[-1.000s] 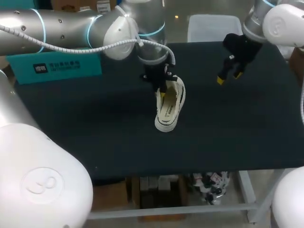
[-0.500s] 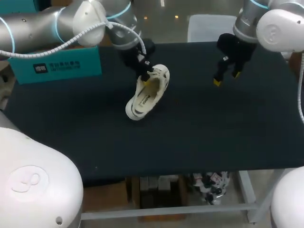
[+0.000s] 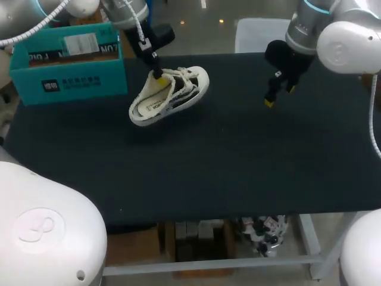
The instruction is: Open the shoe tongue, take the insole out of the shoe, put the insole back into the shoe, and pack the shoe into the shoebox
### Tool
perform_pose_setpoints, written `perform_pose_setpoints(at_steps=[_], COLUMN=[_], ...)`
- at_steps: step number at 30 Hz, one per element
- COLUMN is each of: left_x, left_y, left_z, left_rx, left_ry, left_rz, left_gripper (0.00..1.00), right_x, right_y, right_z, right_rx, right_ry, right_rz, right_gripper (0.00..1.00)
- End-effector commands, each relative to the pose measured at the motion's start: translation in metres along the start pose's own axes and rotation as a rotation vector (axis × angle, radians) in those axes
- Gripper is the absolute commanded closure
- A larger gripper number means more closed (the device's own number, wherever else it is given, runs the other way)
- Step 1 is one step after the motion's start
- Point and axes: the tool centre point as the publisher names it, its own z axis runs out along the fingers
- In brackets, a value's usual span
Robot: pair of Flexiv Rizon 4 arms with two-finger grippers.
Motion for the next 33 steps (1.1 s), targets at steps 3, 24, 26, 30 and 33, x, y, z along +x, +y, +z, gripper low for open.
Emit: perform_pose_setpoints(at_steps=[3, 24, 26, 30, 33], left_x=[-0.02, -0.063, -0.07, -0.078, -0.078], left_y=[-0.009, 0.054, 0.063, 0.065, 0.065], left_z=[-0.05, -0.148, -0.158, -0.166, -0.166], left_rx=[-0.171, -0.214, -0.227, -0.332, -0.332], left_ry=[0.163, 0.149, 0.149, 0.123, 0.123], left_rz=[0.149, 0.21, 0.201, 0.011, 0.011], left_gripper=[1.0, 1.0, 1.0, 1.0, 1.0], right_x=[0.016, 0.037, 0.037, 0.037, 0.037], right_y=[0.007, -0.008, -0.01, -0.01, -0.01], right_z=[0.011, 0.001, 0.001, 0.001, 0.001], right_rx=[0.017, 0.016, 0.023, 0.023, 0.023], right_ry=[-0.117, -0.196, -0.18, -0.18, -0.18], right_rz=[-0.11, -0.359, -0.358, -0.358, -0.358], right_gripper=[0.0, 0.0, 0.0, 0.0, 0.0])
